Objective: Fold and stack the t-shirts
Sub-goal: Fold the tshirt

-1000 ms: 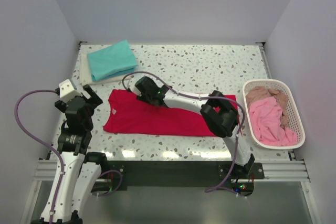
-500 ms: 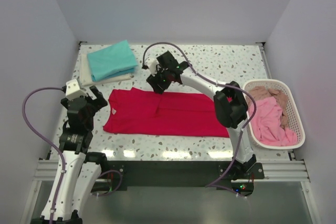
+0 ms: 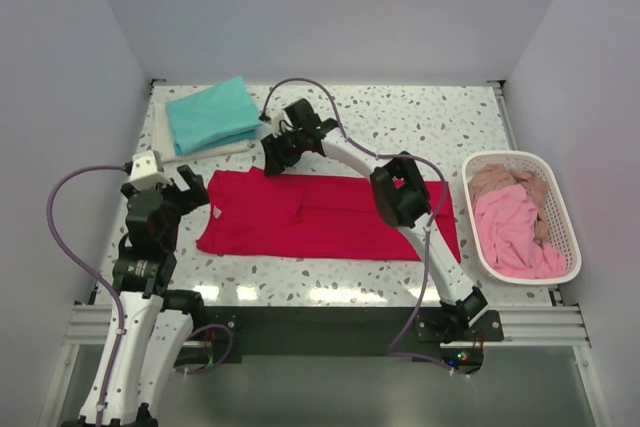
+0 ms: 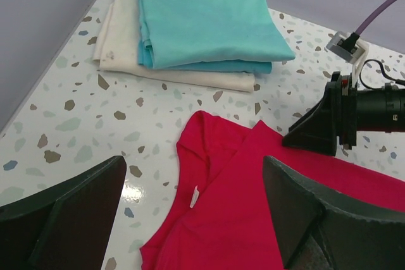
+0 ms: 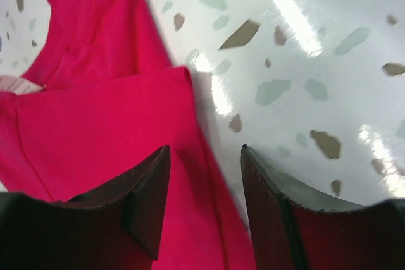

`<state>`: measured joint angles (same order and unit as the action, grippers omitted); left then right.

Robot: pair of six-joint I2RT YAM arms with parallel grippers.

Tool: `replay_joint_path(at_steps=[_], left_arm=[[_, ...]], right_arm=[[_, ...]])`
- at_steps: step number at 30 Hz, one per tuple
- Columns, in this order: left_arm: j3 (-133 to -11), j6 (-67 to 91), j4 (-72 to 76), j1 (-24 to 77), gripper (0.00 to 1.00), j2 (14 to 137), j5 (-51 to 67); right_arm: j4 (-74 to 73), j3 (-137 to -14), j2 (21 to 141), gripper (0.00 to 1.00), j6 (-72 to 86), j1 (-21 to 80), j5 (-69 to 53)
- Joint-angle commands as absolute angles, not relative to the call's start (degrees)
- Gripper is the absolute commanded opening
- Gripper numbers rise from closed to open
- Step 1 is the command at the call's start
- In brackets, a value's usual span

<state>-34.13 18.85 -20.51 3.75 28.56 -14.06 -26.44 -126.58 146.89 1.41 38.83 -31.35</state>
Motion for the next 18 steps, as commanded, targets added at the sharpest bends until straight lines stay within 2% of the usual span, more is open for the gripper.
replay_joint_path(at_steps=[1,18], left_arm=[[-33.93,17.58,-17.49,3.34,0.93,28.91,-12.83],[-33.93,17.31,-17.49,3.34,0.94,29.79,-12.48]], right_arm=[[-21.97,-132.71,148.27,0.52,8.17,37.88,-33.04],[-18.81,-135.09,154.34,0.5,15.03,39.64,-37.97]])
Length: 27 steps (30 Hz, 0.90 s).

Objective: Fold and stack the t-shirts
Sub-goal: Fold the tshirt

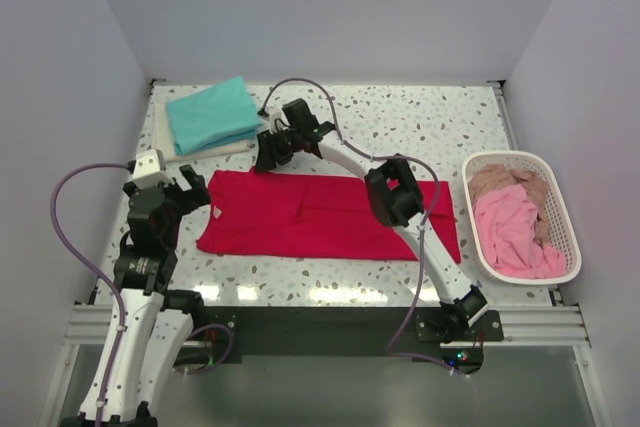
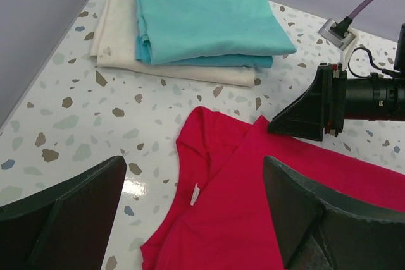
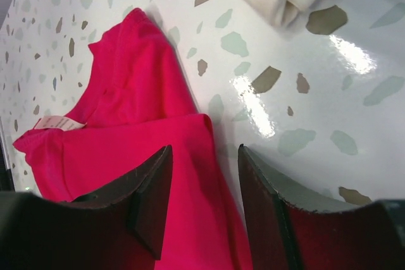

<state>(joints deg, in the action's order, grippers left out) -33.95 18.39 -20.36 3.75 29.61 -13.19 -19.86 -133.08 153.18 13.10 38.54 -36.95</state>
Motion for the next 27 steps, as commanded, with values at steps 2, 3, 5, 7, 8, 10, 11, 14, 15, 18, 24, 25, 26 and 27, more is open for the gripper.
replay_joint_path(at_steps=[2,3,5,7,8,10,11,14,15,18,24,25,26,27], left_arm=[[-34.01,17.31,-17.49,3.34,0.94,29.79,-12.48],[-34.01,17.31,-17.49,3.34,0.94,29.71,-12.48],[-34.01,17.31,-17.4,3.34,0.94,29.71,-12.48],[-33.93,17.31,-17.4,3.34,0.94,29.62,-12.48],[-34.01,17.31,-17.49,3.34,0.94,29.62,-12.48],[-33.93,17.31,-17.49,3.34,0.94,29.62,-12.48],[-33.93,17.31,-17.4,3.34,0.94,29.71,-12.39],[-33.93,17.31,-17.4,3.34,0.94,29.79,-12.39],[-33.93,17.23,-17.4,3.34,0.94,29.79,-12.39],[-33.93,17.23,-17.4,3.34,0.94,29.79,-12.39],[-33.93,17.23,-17.58,3.34,0.94,30.23,-12.39],[-33.93,17.14,-17.49,3.34,0.94,30.23,-12.31],[-33.93,17.14,-17.49,3.34,0.94,30.23,-12.3],[-34.01,17.14,-17.49,3.34,0.94,30.23,-12.3]], right_arm=[[-18.72,-135.53,154.68,0.49,15.29,40.08,-37.53],[-18.72,-135.61,154.77,0.48,15.29,40.17,-37.18],[-18.63,-136.14,154.95,0.46,15.29,40.17,-36.39],[-18.89,-136.49,155.13,0.43,15.12,40.25,-35.78],[-19.07,-136.93,155.13,0.4,14.94,40.25,-35.25],[-19.25,-137.37,155.21,0.36,14.77,40.17,-34.9],[-19.34,-137.55,155.13,0.33,14.5,40.25,-34.63],[-19.77,-138.86,155.04,0.21,14.06,40.08,-33.93],[-19.78,-139.13,154.87,0.17,13.98,40.08,-33.84],[-19.69,-139.83,154.25,0.06,13.8,39.99,-33.92],[-19.34,-139.84,153.11,0.0,14.24,39.9,-35.42],[-19.16,-139.49,153.02,0.0,14.24,39.82,-36.2],[-19.07,-139.13,152.76,0.0,14.33,39.9,-36.65],[-18.9,-138.78,152.06,0.0,14.33,39.9,-37.0]])
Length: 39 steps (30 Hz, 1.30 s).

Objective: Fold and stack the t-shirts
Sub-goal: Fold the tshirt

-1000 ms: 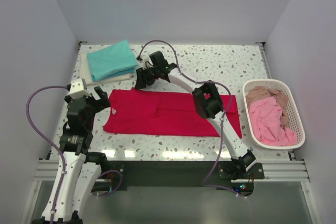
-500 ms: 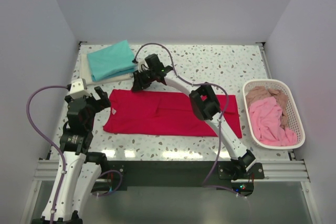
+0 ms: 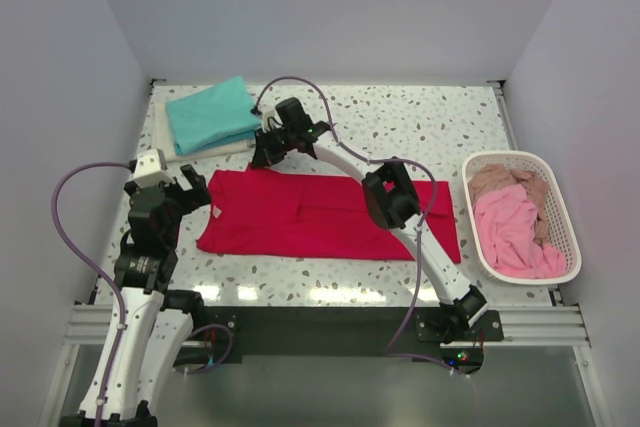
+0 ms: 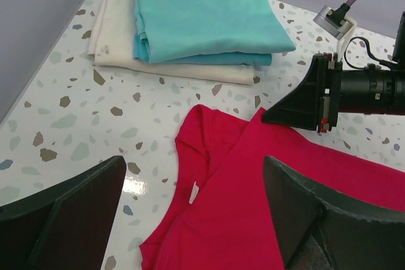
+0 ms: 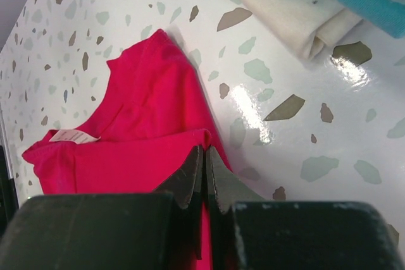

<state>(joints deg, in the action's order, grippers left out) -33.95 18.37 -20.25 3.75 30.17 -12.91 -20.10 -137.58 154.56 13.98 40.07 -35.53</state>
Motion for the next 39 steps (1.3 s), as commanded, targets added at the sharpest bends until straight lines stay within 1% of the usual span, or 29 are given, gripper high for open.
replay_joint_path(at_steps=[1,9,12,21,25,30,31,33,39], left_arm=[[-33.93,17.14,-17.4,3.34,0.94,30.23,-12.3],[-33.93,17.14,-17.49,3.34,0.94,30.15,-12.22],[-33.84,17.23,-17.4,3.34,0.94,30.15,-11.95],[-33.92,17.05,-17.49,3.34,0.95,29.97,-11.78],[-33.84,17.05,-17.4,3.34,0.95,29.88,-11.87],[-33.84,17.05,-17.49,3.34,0.95,29.88,-11.69],[-33.84,17.14,-17.4,3.34,0.95,29.88,-11.6],[-33.84,17.05,-17.31,3.34,0.95,30.06,-11.34],[-33.75,16.96,-17.31,3.43,0.95,30.06,-10.99]], right_arm=[[-18.55,-137.82,151.62,0.0,14.33,39.9,-37.87],[-18.46,-131.32,145.29,0.0,11.08,40.34,-38.67],[-18.28,-125.88,140.99,0.0,8.36,41.22,-38.15],[-19.51,-118.66,135.36,0.0,1.76,45.08,-35.51],[-20.91,-114.63,132.9,0.08,-3.5,48.07,-32.71],[-22.32,-109.34,128.86,0.11,-6.67,48.96,-31.29],[-23.37,-108.29,128.41,0.16,-7.64,49.04,-31.03],[-26.0,-107.84,127.53,0.19,-8.96,49.04,-30.67],[-27.25,-103.54,122.7,0.24,-10.99,48.69,-30.67]])
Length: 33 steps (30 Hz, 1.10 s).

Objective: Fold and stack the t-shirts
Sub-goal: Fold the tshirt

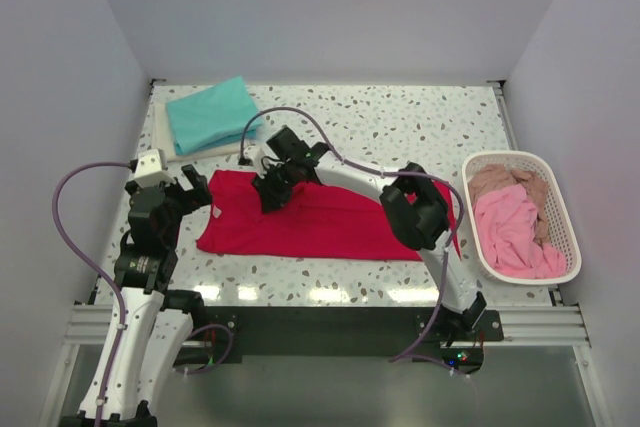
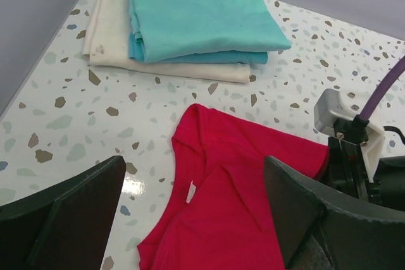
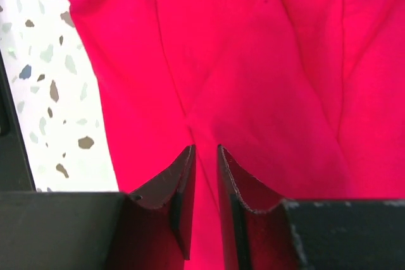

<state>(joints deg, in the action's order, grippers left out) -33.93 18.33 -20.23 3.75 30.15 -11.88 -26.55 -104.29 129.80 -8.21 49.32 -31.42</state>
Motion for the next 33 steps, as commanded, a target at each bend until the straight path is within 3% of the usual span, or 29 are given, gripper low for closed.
replay_joint_path(at_steps=[1,6,11,16,18,21,28,33], left_arm=[[-33.84,16.96,-17.23,3.34,0.95,30.15,-10.99],[-33.66,16.96,-16.88,3.34,0.95,30.32,-10.11],[-33.31,18.54,-15.82,3.34,0.95,32.78,-4.23],[-28.93,29.96,-12.14,3.34,0.91,38.66,8.94],[-25.51,33.64,-8.89,3.34,0.89,39.98,12.9],[-24.78,34.1,-9.48,3.34,0.89,39.12,12.31],[-31.55,30.76,-18.18,3.34,0.9,33.4,8.27],[-32.52,30.67,-23.02,3.34,0.9,29.19,7.21]], right_arm=[[-27.16,-103.27,121.48,0.25,-10.99,48.43,-30.76],[-28.39,-102.74,119.53,0.25,-12.22,46.32,-31.82],[-32.68,-103.18,119.27,0.26,-13.17,37.98,-34.8],[-42.35,-104.76,121.11,0.42,-21.61,30.17,-31.99],[-42.19,-104.24,121.64,0.59,-21.36,28.48,-31.9],[-41.92,-105.11,124.35,0.71,-20.74,26.81,-32.69],[-39.99,-118.72,137.7,0.74,-12.06,28.03,-40.07],[-41.13,-126.73,143.96,0.74,-9.41,32.25,-38.15]])
